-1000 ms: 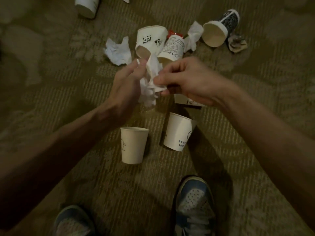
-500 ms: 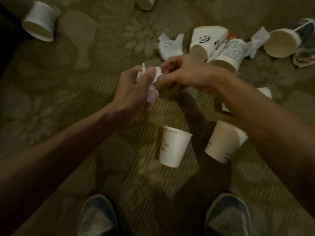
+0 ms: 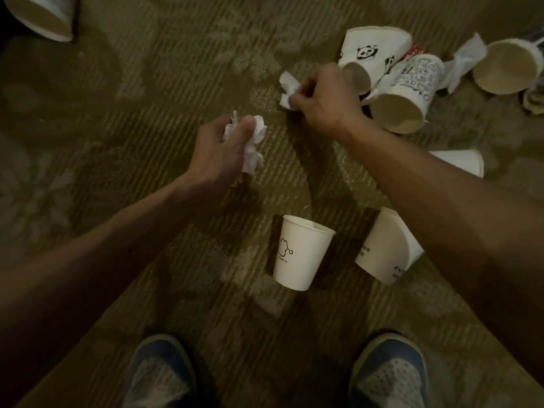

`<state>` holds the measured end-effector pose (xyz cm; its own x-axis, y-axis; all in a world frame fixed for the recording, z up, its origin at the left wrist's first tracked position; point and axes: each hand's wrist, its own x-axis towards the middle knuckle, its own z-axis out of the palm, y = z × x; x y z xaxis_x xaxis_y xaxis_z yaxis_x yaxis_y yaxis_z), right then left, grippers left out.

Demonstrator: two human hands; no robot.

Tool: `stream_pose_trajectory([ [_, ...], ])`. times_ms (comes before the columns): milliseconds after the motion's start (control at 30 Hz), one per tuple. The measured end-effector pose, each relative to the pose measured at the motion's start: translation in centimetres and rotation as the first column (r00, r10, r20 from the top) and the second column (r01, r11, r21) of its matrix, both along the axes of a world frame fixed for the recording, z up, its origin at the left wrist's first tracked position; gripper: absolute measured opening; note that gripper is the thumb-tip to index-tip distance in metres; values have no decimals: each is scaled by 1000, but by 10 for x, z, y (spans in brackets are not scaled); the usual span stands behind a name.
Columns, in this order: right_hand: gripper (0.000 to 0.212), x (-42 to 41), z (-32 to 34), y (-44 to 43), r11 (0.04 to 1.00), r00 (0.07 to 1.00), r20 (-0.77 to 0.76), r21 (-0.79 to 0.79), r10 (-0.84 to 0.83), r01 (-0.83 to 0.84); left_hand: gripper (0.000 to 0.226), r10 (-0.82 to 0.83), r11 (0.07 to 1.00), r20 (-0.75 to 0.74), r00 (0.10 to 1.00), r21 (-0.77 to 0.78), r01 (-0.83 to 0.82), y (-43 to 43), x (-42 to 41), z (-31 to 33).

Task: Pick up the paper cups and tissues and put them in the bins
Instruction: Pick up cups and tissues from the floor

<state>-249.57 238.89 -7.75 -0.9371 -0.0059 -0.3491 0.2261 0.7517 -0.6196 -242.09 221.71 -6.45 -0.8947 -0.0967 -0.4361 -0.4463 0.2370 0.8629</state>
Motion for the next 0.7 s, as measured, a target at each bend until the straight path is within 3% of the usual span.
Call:
stream_pose_trajectory([
  [67, 13, 7, 4, 5, 974, 977, 211, -209, -39, 84, 20, -20, 1000, -15, 1000, -8, 20, 2, 3, -1],
  [133, 16, 19, 13, 9, 851, 906, 422, -470, -18, 236, 18, -34, 999, -40, 999, -22, 33, 3, 6, 0],
  [200, 9, 32, 22, 11, 713, 857, 515, -613, 32, 342, 12, -41, 998, -84, 996, -54, 36, 4, 8, 1],
  [300, 8, 47, 31, 10, 517, 811, 576, -727, 100, 452, 15, -67, 996, -138, 988, -73, 57, 7, 9, 6],
  [467, 11, 58, 43, 5, 247, 773, 619, -778, 140, 578, 30, -25, 987, -93, 995, 158, 40, 23, 16, 24],
  [567, 9, 63, 48, 3, 257, 797, 590, -796, 127, 549, 51, -45, 956, -22, 999, 288, 49, 31, 17, 35],
  [700, 18, 70, 50, 4, 410, 838, 544, -774, 41, 482, 39, -82, 956, -89, 993, 273, 104, 44, 21, 42],
])
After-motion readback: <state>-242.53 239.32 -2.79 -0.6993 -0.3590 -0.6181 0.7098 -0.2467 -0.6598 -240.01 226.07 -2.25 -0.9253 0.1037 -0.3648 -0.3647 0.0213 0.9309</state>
